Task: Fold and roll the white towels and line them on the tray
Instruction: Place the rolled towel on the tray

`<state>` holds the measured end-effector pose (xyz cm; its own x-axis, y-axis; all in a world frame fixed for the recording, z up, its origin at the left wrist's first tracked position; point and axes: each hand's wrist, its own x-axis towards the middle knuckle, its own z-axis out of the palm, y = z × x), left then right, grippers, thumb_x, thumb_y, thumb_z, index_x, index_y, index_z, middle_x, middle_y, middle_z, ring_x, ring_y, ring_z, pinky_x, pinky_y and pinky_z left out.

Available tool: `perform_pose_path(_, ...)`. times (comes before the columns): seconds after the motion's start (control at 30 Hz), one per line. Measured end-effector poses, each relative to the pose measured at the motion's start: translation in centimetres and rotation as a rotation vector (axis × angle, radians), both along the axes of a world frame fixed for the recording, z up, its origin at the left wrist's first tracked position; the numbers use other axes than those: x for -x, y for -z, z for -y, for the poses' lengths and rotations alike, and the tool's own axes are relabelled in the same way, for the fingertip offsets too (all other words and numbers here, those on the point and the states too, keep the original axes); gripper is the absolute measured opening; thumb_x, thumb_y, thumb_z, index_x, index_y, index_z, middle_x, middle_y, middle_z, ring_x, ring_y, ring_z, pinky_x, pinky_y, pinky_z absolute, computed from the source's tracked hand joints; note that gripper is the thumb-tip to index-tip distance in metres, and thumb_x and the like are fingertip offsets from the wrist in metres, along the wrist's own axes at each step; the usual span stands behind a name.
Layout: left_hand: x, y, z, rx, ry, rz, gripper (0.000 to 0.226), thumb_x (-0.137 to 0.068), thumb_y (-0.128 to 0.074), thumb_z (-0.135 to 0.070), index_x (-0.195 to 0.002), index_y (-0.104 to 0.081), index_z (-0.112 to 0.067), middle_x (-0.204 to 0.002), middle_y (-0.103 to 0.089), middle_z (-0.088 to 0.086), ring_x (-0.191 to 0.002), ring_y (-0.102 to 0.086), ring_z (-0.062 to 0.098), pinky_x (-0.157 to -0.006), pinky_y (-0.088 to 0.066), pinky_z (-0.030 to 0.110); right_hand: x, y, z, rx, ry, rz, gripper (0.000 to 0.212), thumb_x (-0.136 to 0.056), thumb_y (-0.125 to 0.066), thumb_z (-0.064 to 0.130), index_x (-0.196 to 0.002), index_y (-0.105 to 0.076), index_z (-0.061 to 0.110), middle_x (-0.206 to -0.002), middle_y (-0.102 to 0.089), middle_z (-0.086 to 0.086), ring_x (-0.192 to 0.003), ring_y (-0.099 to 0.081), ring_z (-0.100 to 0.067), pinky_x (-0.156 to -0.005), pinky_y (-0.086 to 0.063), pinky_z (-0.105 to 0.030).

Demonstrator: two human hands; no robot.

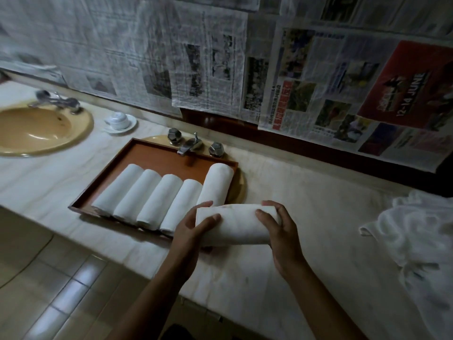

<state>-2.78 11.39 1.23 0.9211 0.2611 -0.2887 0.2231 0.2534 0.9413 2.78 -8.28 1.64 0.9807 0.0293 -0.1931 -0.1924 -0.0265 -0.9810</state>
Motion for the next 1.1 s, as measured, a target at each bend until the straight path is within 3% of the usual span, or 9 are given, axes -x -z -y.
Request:
perform_pose_path(0.13, 0.3, -0.8, -2.4, -0.103, -0.085, 0.062, 0.031, -0.082, -0.08, -0.044, -0.109, -0.07, -0.037, -0.112, -0.069, -0.015, -0.107, -0.065, 0.014, -0.08, -0.06, 0.034, -1.7, -0.3, -3.2, 0.021, -0.074, 0.078, 0.024, -0.088, -0.074, 0.039, -0.101, -0.067, 0.056, -0.11, -0.064, 0.025, -0.108, -0.06, -0.01, -0.085, -0.057, -0.037)
perform_pose_path(0.2, 0.1, -1.2, -4.3, -0.151, -0.122, 0.1, 0.02, -0.088, -0.077, -0.034, -0.107, -0.07, -0.034, -0.109, -0.07, -0.015, -0.099, -0.066, 0.006, -0.079, -0.058, 0.03, -3.1, -0.3, -5.6, 0.033, -0.1, 0.094, 0.023, -0.091, -0.074, 0.032, -0.101, -0.069, 0.052, -0.104, -0.065, 0.03, -0.106, -0.062, -0.011, -0.085, -0.058, -0.038)
perform_pose_path(0.3, 0.0, -1.6, -8.1, -0.251, -0.188, 0.128, 0.019, -0.092, -0.075, -0.031, -0.109, -0.067, -0.03, -0.106, -0.071, -0.013, -0.097, -0.066, 0.007, -0.076, -0.056, 0.026, -5.2, -0.9, -10.6, 0.078, -0.139, 0.125, 0.021, -0.086, -0.073, 0.04, -0.106, -0.071, 0.044, -0.115, -0.064, 0.021, -0.11, -0.061, -0.013, -0.088, -0.059, -0.042)
perform_pose_path(0.47, 0.6, -1.1, -17.4, -0.373, -0.188, 0.132, 0.051, -0.078, -0.082, -0.038, -0.123, -0.057, -0.037, -0.117, -0.064, -0.012, -0.104, -0.064, 0.007, -0.075, -0.06, 0.031, -8.0, -1.6, -21.4, 0.114, -0.212, 0.193, 0.012, -0.093, -0.07, 0.034, -0.103, -0.071, 0.041, -0.104, -0.066, 0.03, -0.107, -0.061, -0.005, -0.091, -0.052, -0.028)
perform_pose_path(0.6, 1.4, 0.1, -25.4, -0.705, -0.19, 0.113, 0.08, -0.074, -0.088, -0.023, -0.138, -0.043, -0.04, -0.132, -0.052, -0.016, -0.113, -0.057, 0.004, -0.081, -0.057, 0.027, -10.0, -1.5, -30.7, 0.159, -0.323, 0.187, 0.019, -0.089, -0.072, 0.04, -0.107, -0.067, 0.04, -0.113, -0.065, 0.017, -0.108, -0.06, -0.006, -0.098, -0.053, -0.04)
perform_pose_path(0.7, 1.5, 1.0, -30.4, -0.784, -0.239, 0.062, 0.077, -0.075, -0.088, -0.031, -0.136, -0.043, -0.043, -0.129, -0.054, -0.015, -0.111, -0.057, 0.008, -0.078, -0.054, 0.025, -11.6, -1.3, -37.2, 0.22, -0.399, 0.179, 0.031, -0.084, -0.074, 0.044, -0.11, -0.062, 0.034, -0.112, -0.063, 0.013, -0.108, -0.06, -0.009, -0.099, -0.051, -0.041)
perform_pose_path(0.93, 0.1, 4.1, -37.4, -0.67, -0.276, -0.213, 0.059, -0.075, -0.084, -0.053, -0.122, -0.05, -0.045, -0.095, -0.069, -0.013, -0.085, -0.065, 0.009, -0.077, -0.053, 0.034, -15.3, 1.1, -48.8, 0.623, -0.522, 0.038, 0.047, -0.085, -0.071, 0.048, -0.115, -0.052, 0.017, -0.106, -0.062, 0.004, -0.107, -0.06, -0.023, -0.086, -0.046, -0.034)
perform_pose_path(1.0, -0.5, 5.6, -38.9, -0.661, -0.234, -0.295, 0.059, -0.072, -0.077, -0.066, -0.12, -0.05, -0.044, -0.088, -0.068, -0.011, -0.083, -0.064, 0.01, -0.084, -0.054, 0.04, -16.4, 2.6, -51.3, 0.769, -0.572, 0.002, 0.065, -0.087, -0.068, 0.054, -0.131, -0.05, 0.01, -0.124, -0.064, -0.006, -0.12, -0.059, -0.031, -0.095, -0.046, -0.037)
perform_pose_path(1.1, -1.2, 7.9, -39.6, -0.847, -0.098, -0.41, 0.066, -0.073, -0.051, -0.084, -0.122, -0.053, -0.041, -0.092, -0.06, -0.009, -0.091, -0.058, 0.018, -0.087, -0.051, 0.044, -17.3, 4.0, -52.8, 0.969, -0.667, -0.019, 0.079, -0.092, -0.057, 0.063, -0.142, -0.048, 0.004, -0.143, -0.057, -0.015, -0.129, -0.055, -0.035, -0.103, -0.045, -0.041)
